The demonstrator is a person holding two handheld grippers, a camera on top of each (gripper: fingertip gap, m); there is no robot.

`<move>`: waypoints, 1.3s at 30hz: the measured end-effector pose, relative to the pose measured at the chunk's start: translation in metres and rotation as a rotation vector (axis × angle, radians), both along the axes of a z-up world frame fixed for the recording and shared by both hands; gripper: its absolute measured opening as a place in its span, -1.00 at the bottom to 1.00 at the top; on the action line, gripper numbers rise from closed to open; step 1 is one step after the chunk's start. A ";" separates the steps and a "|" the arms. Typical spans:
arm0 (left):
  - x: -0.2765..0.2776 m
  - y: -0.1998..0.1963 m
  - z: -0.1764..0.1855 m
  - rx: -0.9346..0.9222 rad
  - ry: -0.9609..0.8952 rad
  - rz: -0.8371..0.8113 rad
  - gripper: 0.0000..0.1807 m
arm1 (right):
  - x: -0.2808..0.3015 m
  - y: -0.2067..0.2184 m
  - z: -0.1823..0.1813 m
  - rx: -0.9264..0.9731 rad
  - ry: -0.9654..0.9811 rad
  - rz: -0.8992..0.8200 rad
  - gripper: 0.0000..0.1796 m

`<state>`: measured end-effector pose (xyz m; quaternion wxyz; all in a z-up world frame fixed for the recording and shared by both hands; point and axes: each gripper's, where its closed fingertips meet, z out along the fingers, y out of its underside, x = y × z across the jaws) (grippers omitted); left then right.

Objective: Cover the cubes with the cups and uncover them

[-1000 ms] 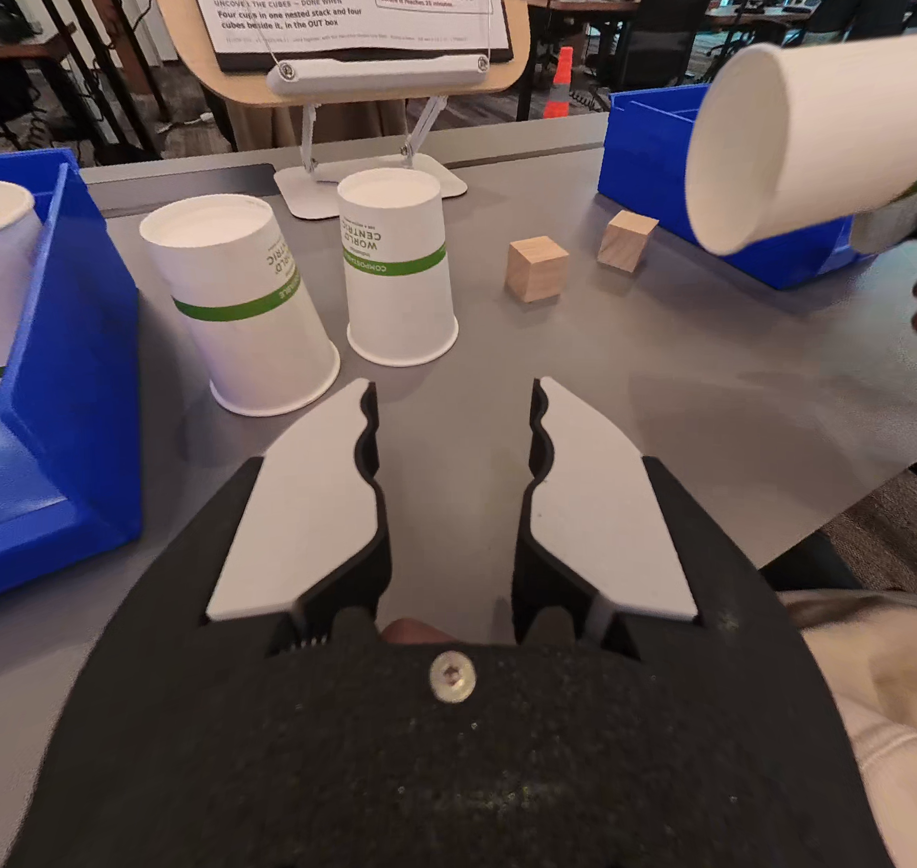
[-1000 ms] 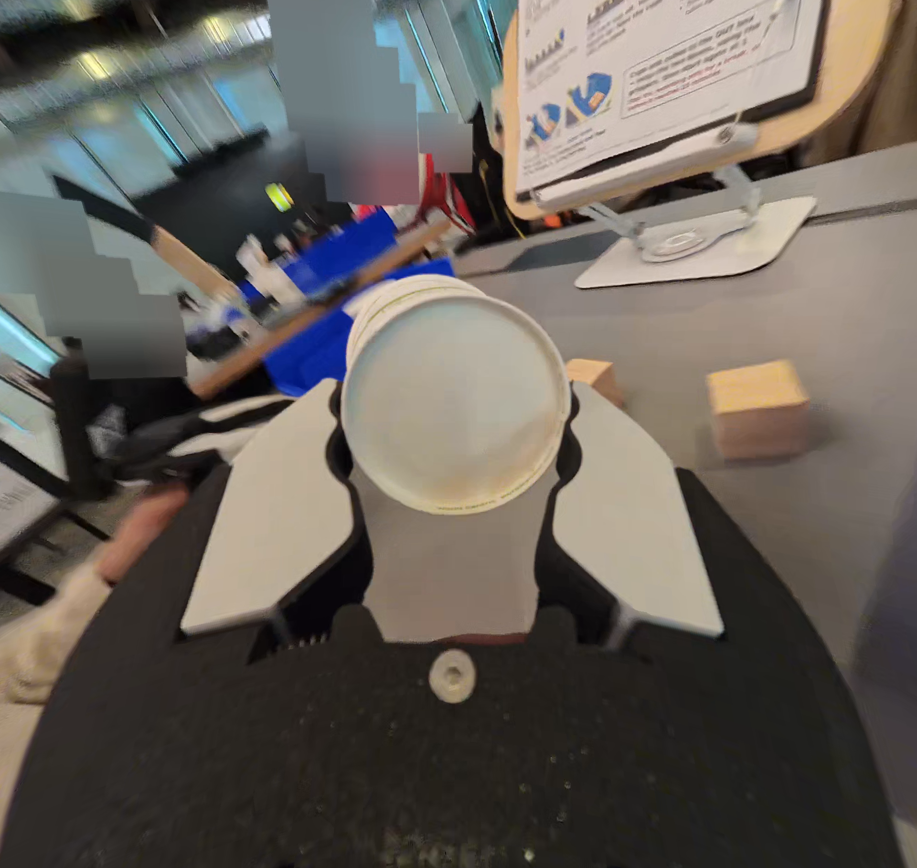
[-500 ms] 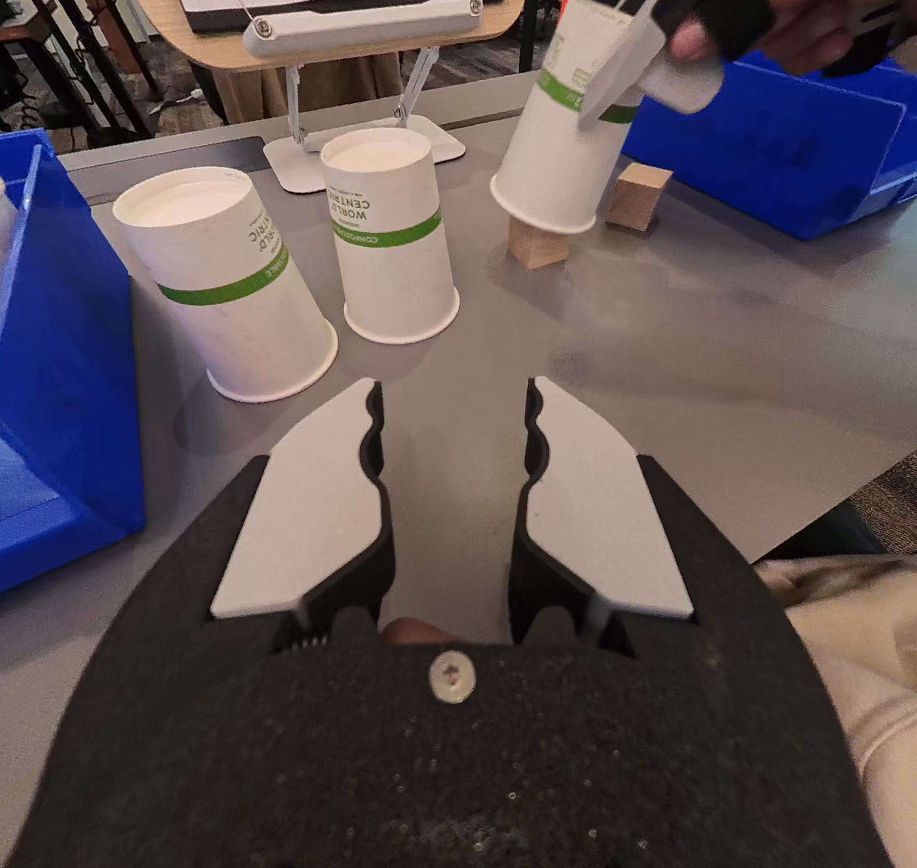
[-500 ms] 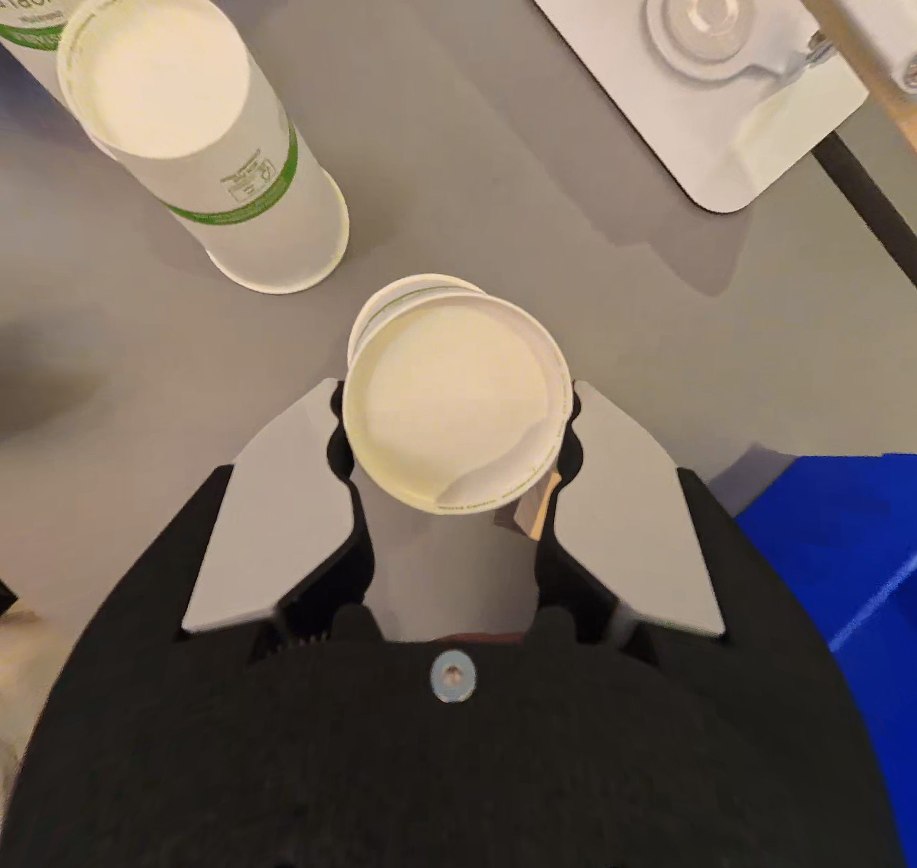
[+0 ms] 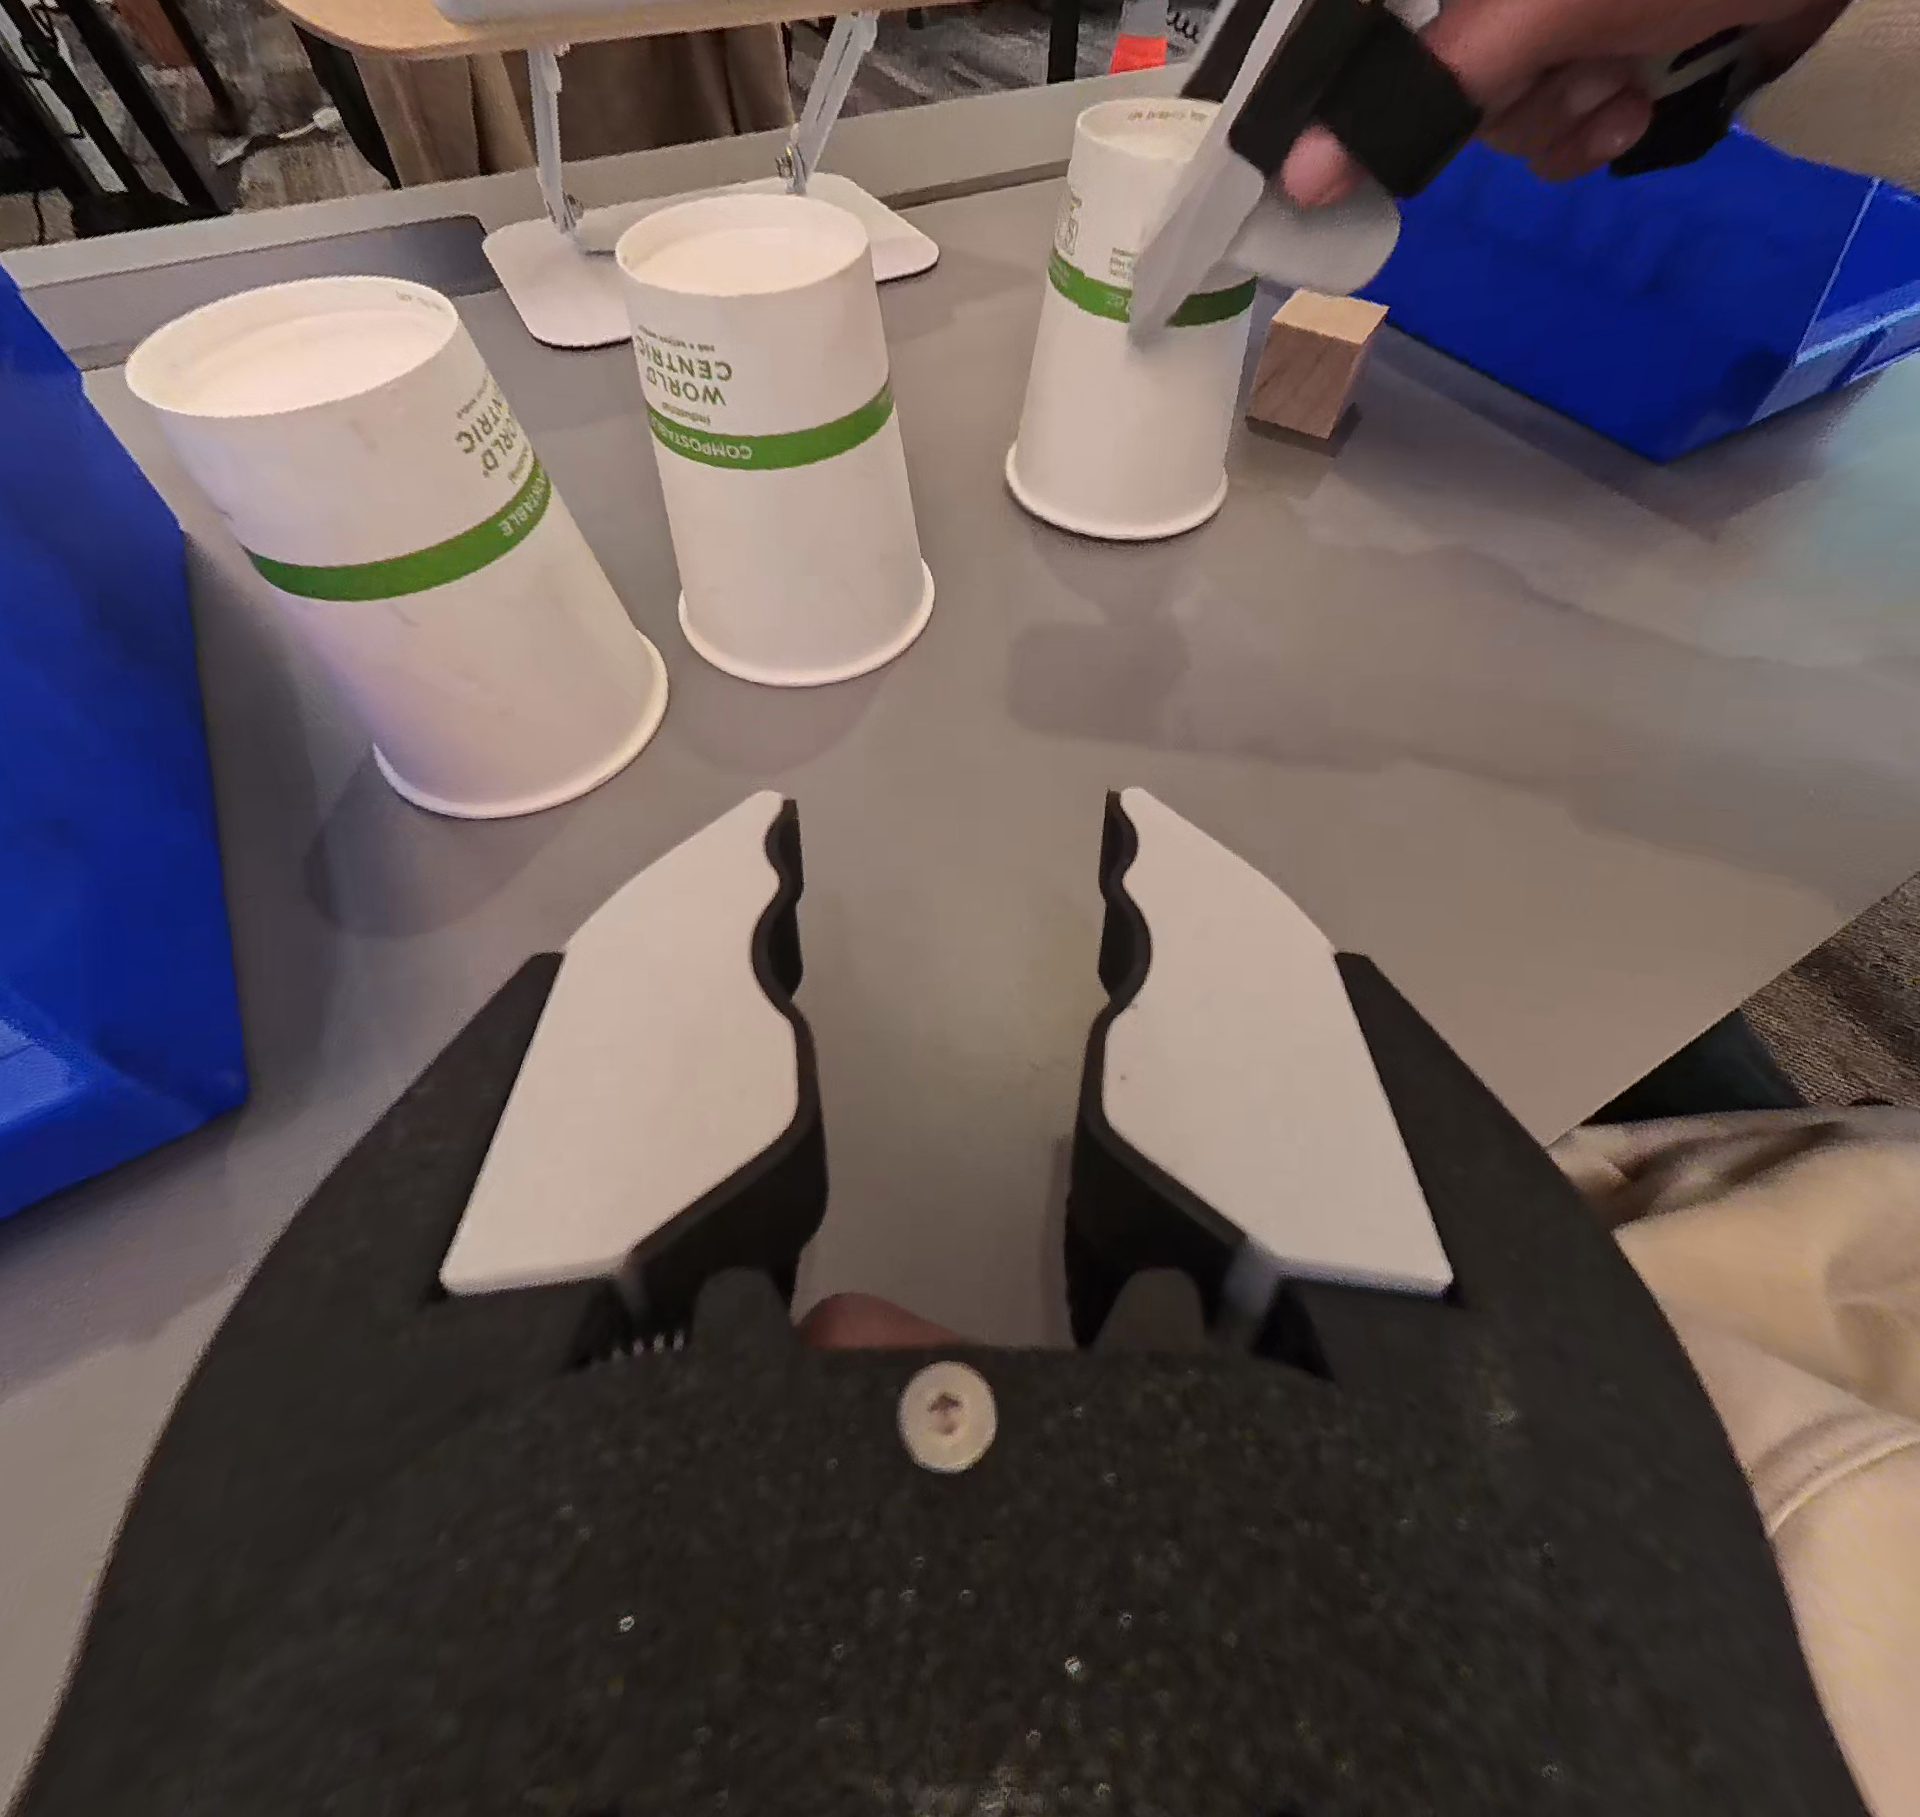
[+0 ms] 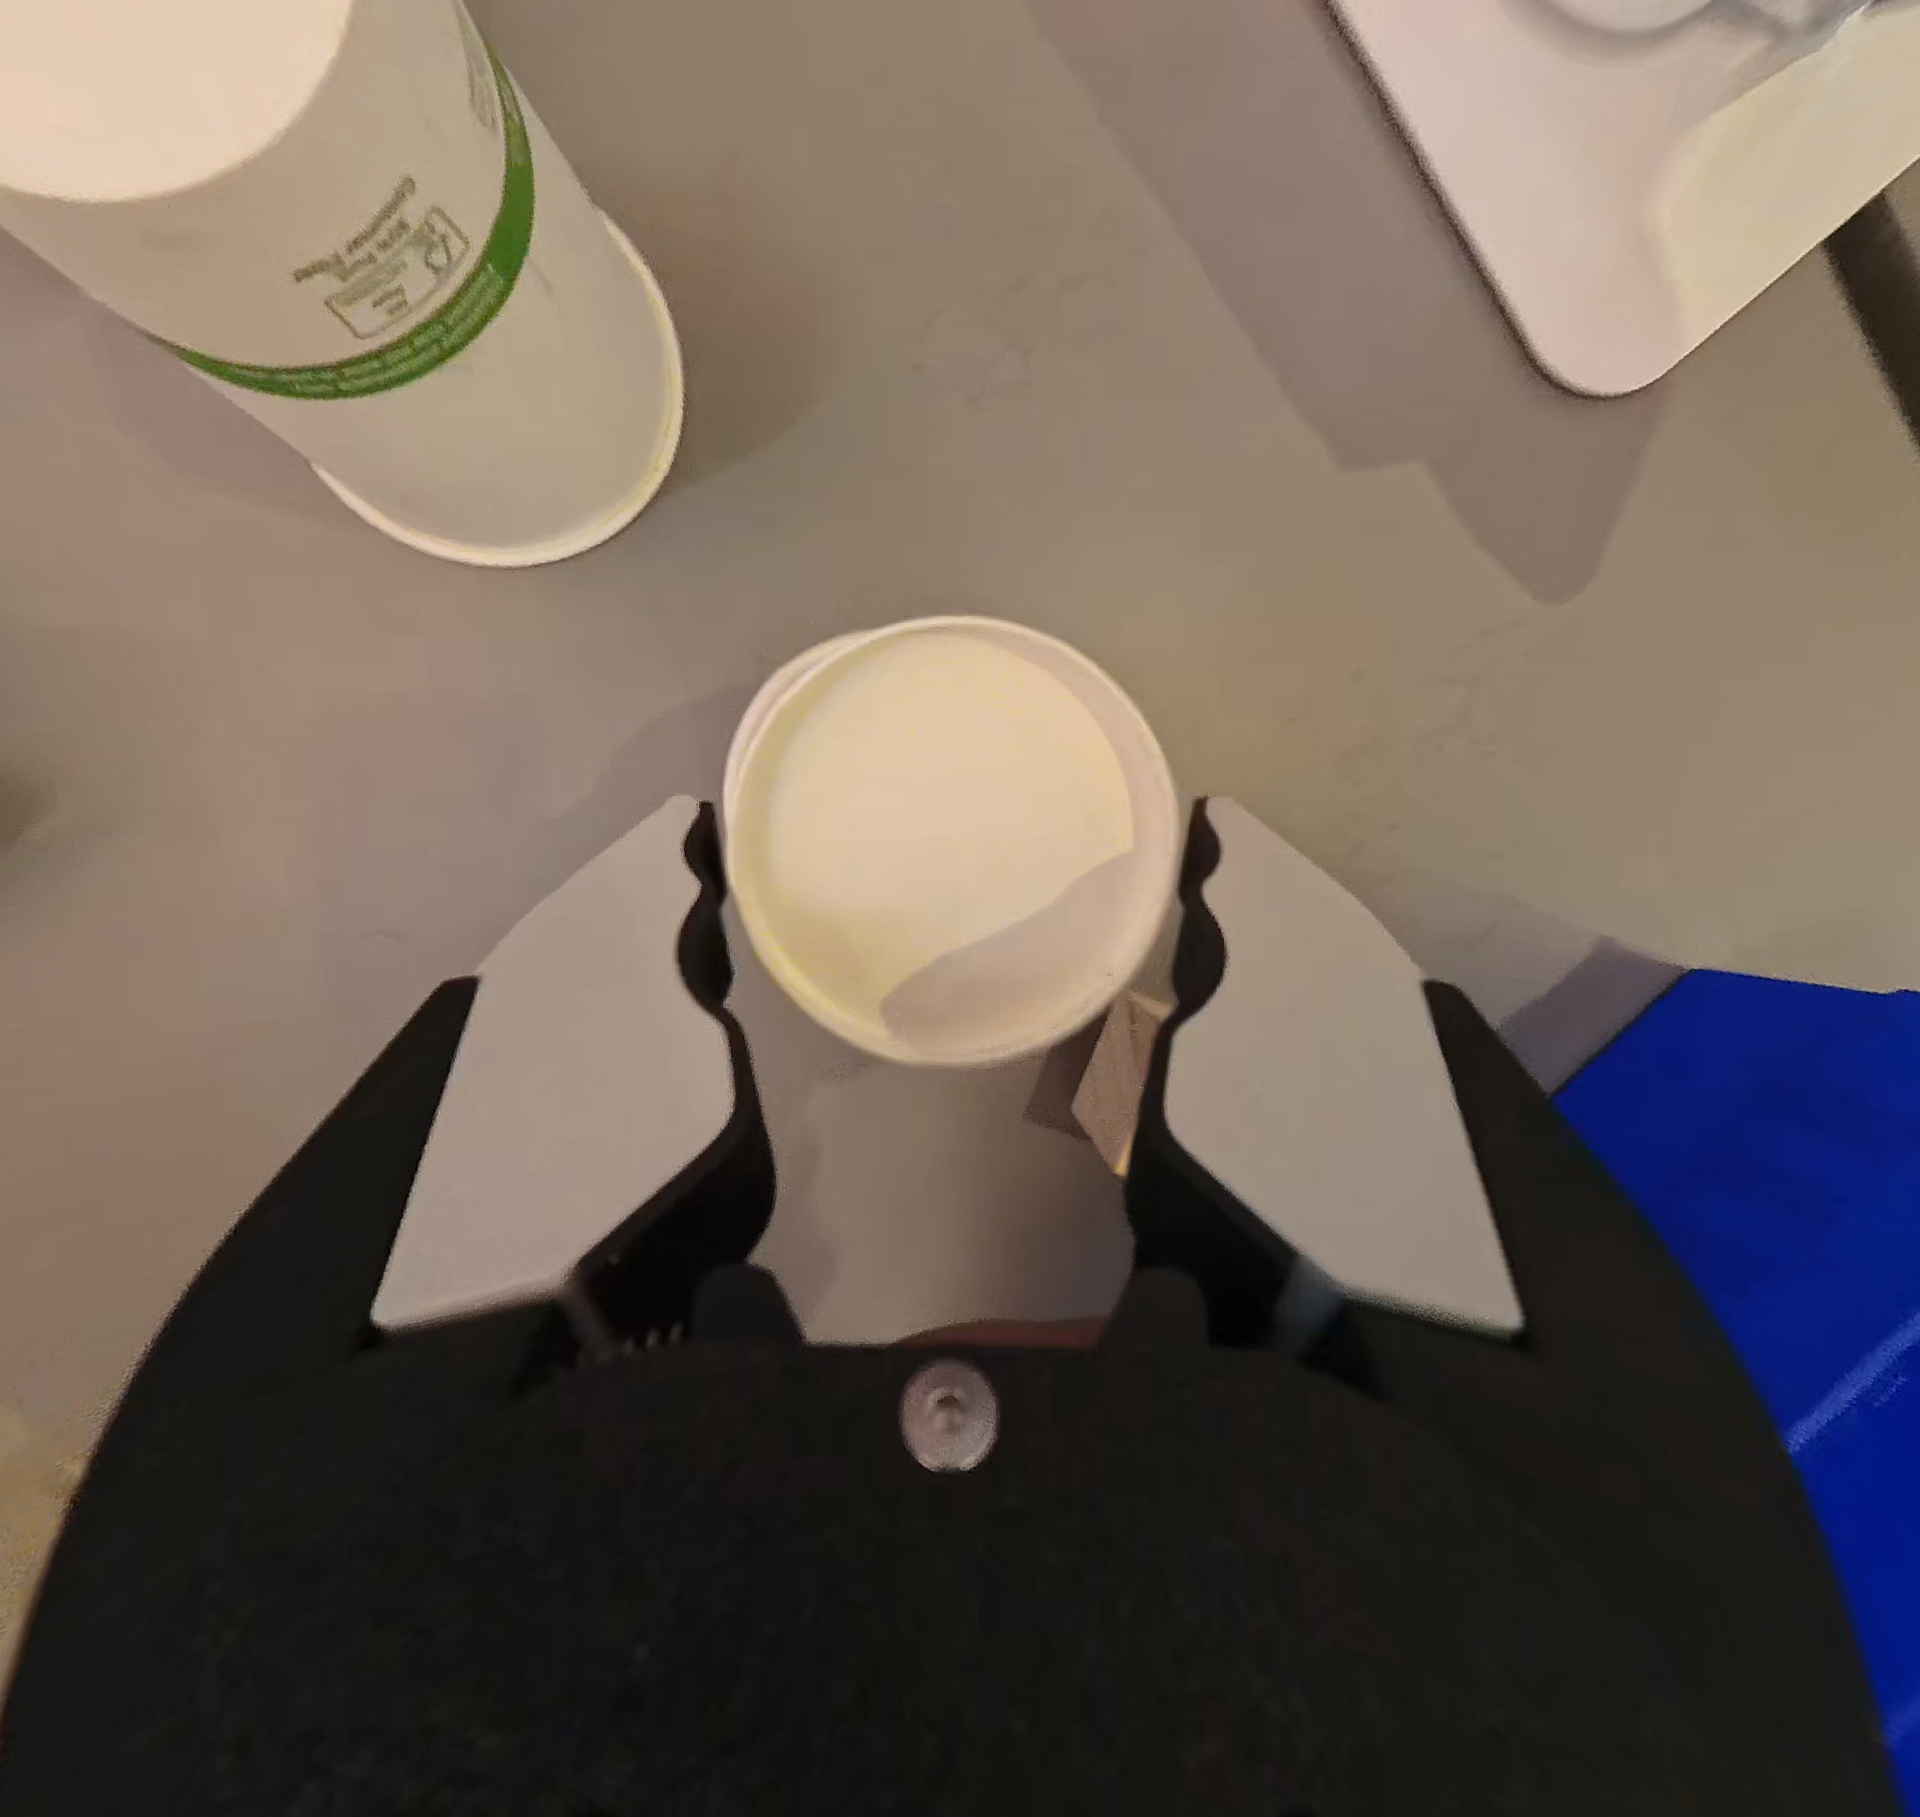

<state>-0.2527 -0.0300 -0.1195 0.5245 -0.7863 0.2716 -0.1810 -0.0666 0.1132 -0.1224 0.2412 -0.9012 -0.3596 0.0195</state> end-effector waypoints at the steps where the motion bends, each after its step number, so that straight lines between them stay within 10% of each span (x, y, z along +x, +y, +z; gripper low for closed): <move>1: 0.000 0.000 -0.001 -0.003 0.004 -0.001 -0.39 | 0.000 0.001 0.005 0.036 0.012 0.000 0.05; 12: -0.005 0.004 -0.001 0.022 0.021 0.027 -0.38 | -0.021 -0.132 0.060 0.567 0.748 0.019 0.01; 25: 0.008 -0.002 -0.028 -0.060 0.143 -0.051 -0.43 | -0.011 -0.175 0.034 0.484 0.981 -0.052 -0.01; 32: -0.026 0.022 0.078 0.047 0.209 -0.132 -0.41 | -0.010 -0.175 0.028 0.483 0.935 -0.035 -0.03; 39: -0.138 0.119 0.109 0.028 0.803 -0.110 -0.43 | -0.008 -0.175 0.025 0.386 1.033 -0.054 -0.07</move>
